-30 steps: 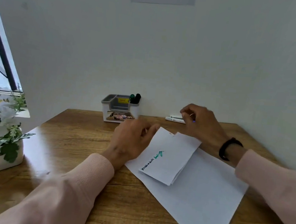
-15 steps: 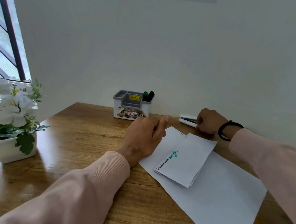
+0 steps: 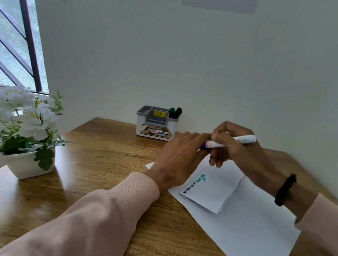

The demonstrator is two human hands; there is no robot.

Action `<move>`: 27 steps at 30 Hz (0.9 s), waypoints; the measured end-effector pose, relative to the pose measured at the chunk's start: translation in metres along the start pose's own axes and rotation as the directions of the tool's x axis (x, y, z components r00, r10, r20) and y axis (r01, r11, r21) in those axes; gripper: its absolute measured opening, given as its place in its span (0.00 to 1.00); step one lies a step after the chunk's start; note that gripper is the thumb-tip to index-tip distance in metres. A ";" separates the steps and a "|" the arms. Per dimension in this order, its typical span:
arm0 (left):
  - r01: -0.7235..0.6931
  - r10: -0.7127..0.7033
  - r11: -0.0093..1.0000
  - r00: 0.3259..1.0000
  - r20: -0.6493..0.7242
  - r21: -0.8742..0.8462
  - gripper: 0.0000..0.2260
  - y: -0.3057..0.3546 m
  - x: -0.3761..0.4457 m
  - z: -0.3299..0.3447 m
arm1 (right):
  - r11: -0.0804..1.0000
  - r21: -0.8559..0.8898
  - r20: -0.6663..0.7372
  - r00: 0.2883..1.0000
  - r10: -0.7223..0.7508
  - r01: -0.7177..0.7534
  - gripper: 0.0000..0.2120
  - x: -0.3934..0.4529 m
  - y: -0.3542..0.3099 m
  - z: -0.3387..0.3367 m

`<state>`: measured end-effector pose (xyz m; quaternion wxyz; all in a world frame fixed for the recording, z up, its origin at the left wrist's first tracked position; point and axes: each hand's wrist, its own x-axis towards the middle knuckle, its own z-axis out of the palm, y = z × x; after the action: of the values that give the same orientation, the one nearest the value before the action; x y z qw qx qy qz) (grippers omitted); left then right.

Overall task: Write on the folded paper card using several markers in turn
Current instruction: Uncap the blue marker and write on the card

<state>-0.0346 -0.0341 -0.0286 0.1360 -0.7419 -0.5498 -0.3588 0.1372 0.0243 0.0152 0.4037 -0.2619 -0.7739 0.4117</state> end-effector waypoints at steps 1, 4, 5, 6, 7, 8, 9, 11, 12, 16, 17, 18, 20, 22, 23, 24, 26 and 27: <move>-0.010 0.010 1.000 1.000 0.014 0.023 0.13 0.001 0.000 -0.001 | 1.000 0.019 -0.007 1.000 0.021 -0.020 0.09 -0.004 0.004 0.003; 0.001 -0.008 0.996 0.997 0.079 0.094 0.11 -0.001 -0.001 -0.001 | 0.998 0.036 -0.021 0.999 0.047 -0.046 0.13 -0.012 0.021 0.007; 0.005 -0.017 0.992 0.995 0.100 0.123 0.12 -0.003 -0.002 -0.001 | 0.997 0.051 -0.013 0.999 0.052 -0.052 0.14 -0.014 0.025 0.007; 0.004 -0.021 0.990 0.993 0.117 0.141 0.12 -0.005 -0.001 0.000 | 0.994 0.080 0.004 0.997 0.071 -0.071 0.14 -0.016 0.028 0.007; -0.002 -0.019 0.989 0.990 0.137 0.150 0.11 -0.008 0.000 0.000 | 0.987 0.122 0.027 0.994 0.104 -0.107 0.15 -0.017 0.031 0.007; -0.015 -0.010 0.988 0.987 0.163 0.155 0.10 -0.011 0.001 0.000 | 0.975 0.167 0.054 0.988 0.143 -0.150 0.15 -0.018 0.034 0.006; -0.035 0.002 0.986 0.981 0.194 0.164 0.09 -0.013 0.001 0.000 | 0.961 0.205 0.084 0.981 0.174 -0.188 0.15 -0.019 0.036 0.006; -0.089 0.038 0.977 0.966 0.255 0.192 0.06 -0.016 0.000 0.003 | 0.933 0.262 0.134 0.967 0.219 -0.247 0.16 -0.020 0.041 0.005; -0.111 0.051 0.974 0.958 0.282 0.199 0.06 -0.017 -0.001 0.003 | 0.916 0.289 0.156 0.958 0.241 -0.278 0.16 -0.022 0.043 0.004; -0.087 0.040 0.982 0.963 0.268 0.169 0.05 -0.027 0.003 -0.001 | 0.868 0.359 0.293 0.925 0.243 -0.342 0.18 -0.034 0.048 0.004; -0.057 0.020 0.986 0.972 0.232 0.154 0.05 -0.030 0.005 -0.002 | 0.860 0.383 0.301 0.926 0.228 -0.337 0.18 -0.034 0.046 0.005; -0.013 -0.015 0.990 0.980 0.200 0.141 0.06 -0.032 0.005 -0.002 | 0.826 0.442 0.294 0.926 0.236 -0.351 0.18 -0.034 0.045 0.004; 0.123 -0.131 0.990 0.983 0.125 0.072 0.09 -0.037 0.005 -0.001 | 0.689 0.601 0.295 0.913 0.281 -0.406 0.22 -0.033 0.041 0.003; 0.224 -0.223 0.973 0.975 0.021 -0.051 0.09 -0.040 0.002 0.000 | 0.595 0.677 0.319 0.901 0.293 -0.433 0.28 -0.033 0.041 -0.002; 0.240 -0.242 0.966 0.970 -0.014 -0.092 0.09 -0.041 0.000 -0.001 | 0.569 0.693 0.328 0.896 0.299 -0.443 0.29 -0.034 0.041 -0.003; 0.255 -0.259 0.960 0.966 -0.018 -0.117 0.09 -0.042 -0.003 -0.002 | 0.543 0.704 0.336 0.888 0.313 -0.458 0.30 -0.033 0.041 -0.005; 0.286 -0.279 0.947 0.958 0.071 -0.144 0.08 -0.042 -0.009 -0.004 | 0.500 0.720 0.348 0.874 0.340 -0.481 0.35 -0.030 0.044 -0.008; 0.293 -0.272 0.945 0.951 0.145 -0.145 0.07 -0.040 -0.010 -0.005 | 0.490 0.722 0.353 0.869 0.346 -0.488 0.38 -0.029 0.045 -0.010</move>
<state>-0.0745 -0.0300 -0.0399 -0.0129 -0.6847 -0.6264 -0.3723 0.1645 0.0312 -0.0313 0.3010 -0.2012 -0.4513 0.8156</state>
